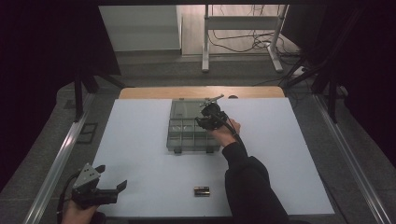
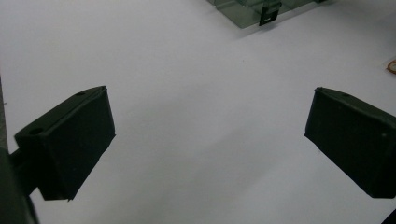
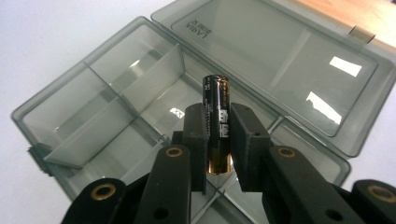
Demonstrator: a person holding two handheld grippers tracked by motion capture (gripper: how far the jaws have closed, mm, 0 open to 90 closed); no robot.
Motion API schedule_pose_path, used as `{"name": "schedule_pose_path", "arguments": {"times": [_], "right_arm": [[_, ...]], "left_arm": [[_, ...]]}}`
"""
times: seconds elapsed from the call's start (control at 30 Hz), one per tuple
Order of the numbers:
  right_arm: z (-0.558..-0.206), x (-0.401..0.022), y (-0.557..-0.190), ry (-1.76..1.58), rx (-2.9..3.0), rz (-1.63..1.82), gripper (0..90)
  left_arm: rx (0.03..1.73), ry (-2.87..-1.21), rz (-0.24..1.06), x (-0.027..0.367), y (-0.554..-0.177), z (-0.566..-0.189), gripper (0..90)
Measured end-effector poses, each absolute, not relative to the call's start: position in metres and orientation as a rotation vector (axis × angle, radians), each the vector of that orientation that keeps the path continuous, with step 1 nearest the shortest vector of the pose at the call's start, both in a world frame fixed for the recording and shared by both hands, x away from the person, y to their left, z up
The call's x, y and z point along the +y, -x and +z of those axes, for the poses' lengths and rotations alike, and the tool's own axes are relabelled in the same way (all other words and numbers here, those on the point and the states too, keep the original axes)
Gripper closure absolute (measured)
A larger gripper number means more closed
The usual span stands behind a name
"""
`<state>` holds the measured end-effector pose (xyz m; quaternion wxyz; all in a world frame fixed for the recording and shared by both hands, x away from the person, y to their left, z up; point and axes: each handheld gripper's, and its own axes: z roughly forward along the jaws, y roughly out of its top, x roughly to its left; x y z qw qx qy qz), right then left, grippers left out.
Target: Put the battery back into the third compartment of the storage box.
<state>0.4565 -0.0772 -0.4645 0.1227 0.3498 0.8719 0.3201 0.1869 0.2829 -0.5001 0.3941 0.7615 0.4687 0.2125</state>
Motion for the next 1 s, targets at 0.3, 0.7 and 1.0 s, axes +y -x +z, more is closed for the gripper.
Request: {"name": "schedule_pose_path", "arguments": {"times": [0.3,0.7,1.0], "right_arm": [[-0.469,-0.078,-0.458,-1.045,2.538,0.932,62.4],[-0.451,-0.091,-0.429,-0.920,2.602,0.920,8.7],[-0.450,-0.102,-0.397,-0.844,2.649,0.992,0.0]], "left_arm": [[1.187,-1.933,0.536,0.283,-0.187,-0.500,1.9],[1.189,-1.936,0.540,0.282,-0.187,-0.500,1.9],[1.189,-1.938,0.541,0.282,-0.187,-0.500,1.9]]}}
